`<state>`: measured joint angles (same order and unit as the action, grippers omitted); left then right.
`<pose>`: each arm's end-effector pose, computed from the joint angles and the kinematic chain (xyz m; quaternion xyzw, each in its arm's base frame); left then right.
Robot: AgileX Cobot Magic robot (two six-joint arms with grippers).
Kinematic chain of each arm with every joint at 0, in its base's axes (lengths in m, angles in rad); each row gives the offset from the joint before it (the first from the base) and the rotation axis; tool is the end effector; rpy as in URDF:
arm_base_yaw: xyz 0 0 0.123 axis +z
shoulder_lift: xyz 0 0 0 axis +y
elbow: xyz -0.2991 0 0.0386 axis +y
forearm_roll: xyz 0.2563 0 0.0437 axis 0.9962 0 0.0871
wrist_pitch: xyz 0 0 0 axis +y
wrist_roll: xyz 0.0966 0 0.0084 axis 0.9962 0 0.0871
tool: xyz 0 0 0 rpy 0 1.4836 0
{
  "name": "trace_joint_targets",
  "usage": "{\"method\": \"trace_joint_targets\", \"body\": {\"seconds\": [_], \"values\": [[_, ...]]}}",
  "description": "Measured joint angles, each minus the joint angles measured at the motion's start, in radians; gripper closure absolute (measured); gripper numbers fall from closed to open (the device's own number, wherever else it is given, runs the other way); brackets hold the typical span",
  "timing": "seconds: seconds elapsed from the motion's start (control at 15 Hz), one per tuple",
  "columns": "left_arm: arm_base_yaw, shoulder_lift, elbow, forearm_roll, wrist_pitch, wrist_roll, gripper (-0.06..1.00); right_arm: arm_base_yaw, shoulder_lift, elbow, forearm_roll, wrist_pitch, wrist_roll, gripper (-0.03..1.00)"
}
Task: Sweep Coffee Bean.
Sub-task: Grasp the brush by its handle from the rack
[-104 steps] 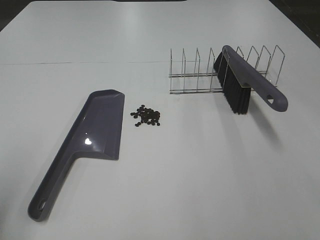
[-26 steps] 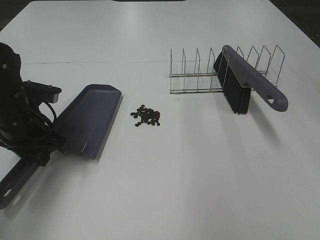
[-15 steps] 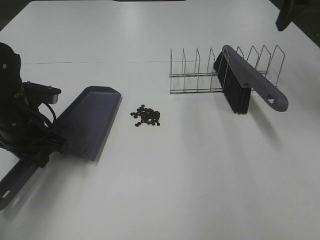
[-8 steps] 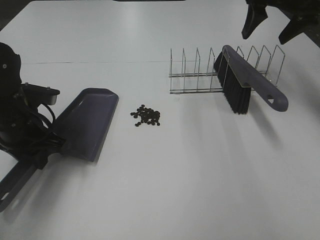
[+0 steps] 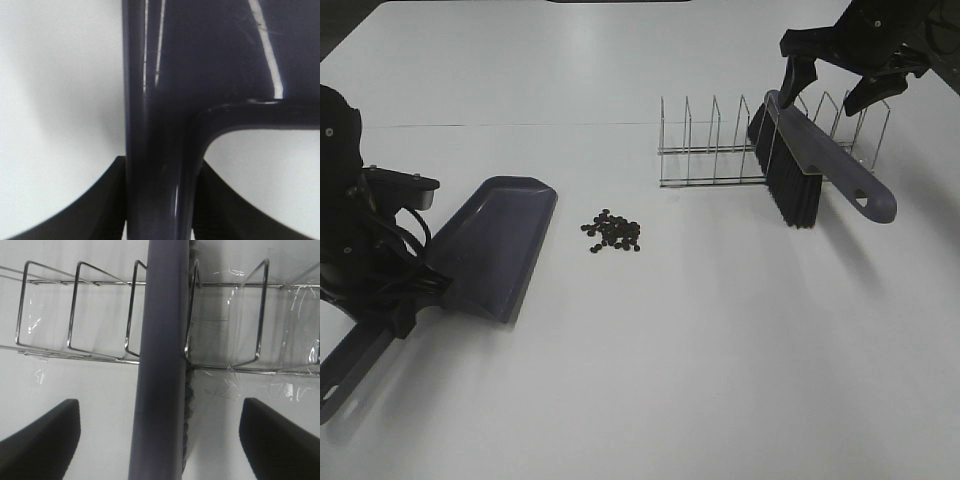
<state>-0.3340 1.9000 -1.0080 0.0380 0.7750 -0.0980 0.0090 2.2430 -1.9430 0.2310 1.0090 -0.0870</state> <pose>0.3100 -0.1049 0.1246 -0.1312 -0.9913 -0.0139 0.0016 0.5076 0.0234 0.2100 -0.0035 0.9792 0.0999 0.1765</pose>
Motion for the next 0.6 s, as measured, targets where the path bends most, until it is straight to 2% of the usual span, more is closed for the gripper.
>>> {"method": "trace_joint_targets", "body": {"seconds": [0.4,0.6], "values": [[0.0,0.0,0.0,0.0,-0.001,0.0,0.61,0.038,0.078,0.0,-0.028,-0.039,-0.028,0.22],[0.0,0.0,0.0,0.0,-0.001,0.0,0.61,0.047,0.09,0.0,-0.094,-0.039,-0.013,0.3]]}}
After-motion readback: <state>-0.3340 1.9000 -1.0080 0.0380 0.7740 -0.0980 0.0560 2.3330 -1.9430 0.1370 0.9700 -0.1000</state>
